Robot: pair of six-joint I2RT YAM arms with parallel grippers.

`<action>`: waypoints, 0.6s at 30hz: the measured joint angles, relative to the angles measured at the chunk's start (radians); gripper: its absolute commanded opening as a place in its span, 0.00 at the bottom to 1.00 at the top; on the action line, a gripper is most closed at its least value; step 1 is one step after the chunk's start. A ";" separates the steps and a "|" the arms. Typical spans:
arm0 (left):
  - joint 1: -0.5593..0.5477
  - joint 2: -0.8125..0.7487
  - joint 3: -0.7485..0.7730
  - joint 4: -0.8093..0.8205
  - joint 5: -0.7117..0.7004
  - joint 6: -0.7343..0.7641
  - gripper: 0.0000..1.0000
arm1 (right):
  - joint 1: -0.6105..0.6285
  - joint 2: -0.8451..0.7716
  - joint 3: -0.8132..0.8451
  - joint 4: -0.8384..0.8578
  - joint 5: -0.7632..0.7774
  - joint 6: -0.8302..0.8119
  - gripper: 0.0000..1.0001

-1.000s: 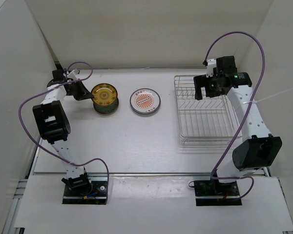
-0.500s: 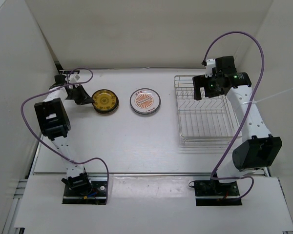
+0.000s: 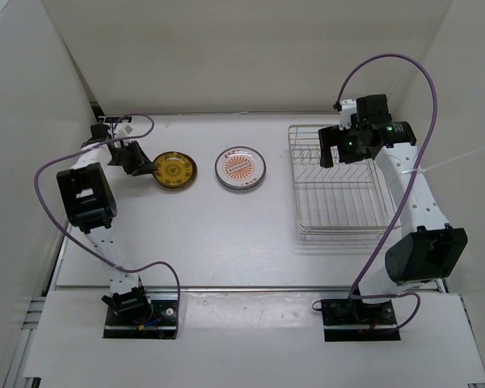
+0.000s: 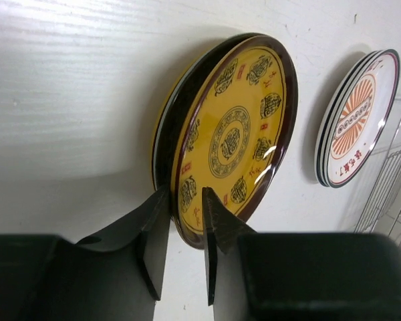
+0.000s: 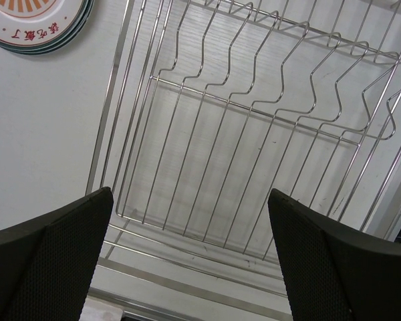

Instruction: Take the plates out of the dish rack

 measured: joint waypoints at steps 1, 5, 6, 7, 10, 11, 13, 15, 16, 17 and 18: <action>-0.002 -0.003 0.008 -0.022 -0.013 0.004 0.38 | 0.000 0.000 0.000 0.000 -0.002 0.000 1.00; -0.023 -0.025 0.089 -0.116 -0.095 0.030 0.56 | 0.000 0.000 0.000 0.000 -0.015 0.000 1.00; -0.031 -0.028 0.124 -0.138 -0.114 0.039 0.58 | 0.000 0.000 0.000 0.000 -0.017 0.000 1.00; -0.040 -0.032 0.161 -0.160 -0.132 0.047 0.62 | 0.000 0.000 0.000 0.000 -0.019 0.000 1.00; -0.065 -0.041 0.253 -0.211 -0.182 0.072 0.75 | 0.000 -0.003 0.000 0.000 -0.022 0.000 1.00; -0.073 -0.047 0.266 -0.226 -0.202 0.081 0.77 | 0.000 -0.005 0.000 0.000 -0.022 0.000 1.00; -0.086 -0.060 0.271 -0.257 -0.243 0.097 0.85 | 0.000 -0.014 -0.002 0.000 -0.021 0.000 1.00; -0.096 -0.076 0.258 -0.286 -0.285 0.113 0.94 | 0.000 -0.031 -0.010 0.003 -0.012 0.000 1.00; -0.100 -0.092 0.242 -0.302 -0.306 0.126 1.00 | 0.000 -0.039 -0.017 0.006 -0.007 -0.001 1.00; -0.102 -0.119 0.212 -0.308 -0.328 0.135 1.00 | -0.003 -0.049 -0.024 0.010 0.000 -0.001 1.00; -0.102 -0.162 0.162 -0.307 -0.348 0.142 1.00 | -0.010 -0.061 -0.040 0.022 0.005 -0.002 1.00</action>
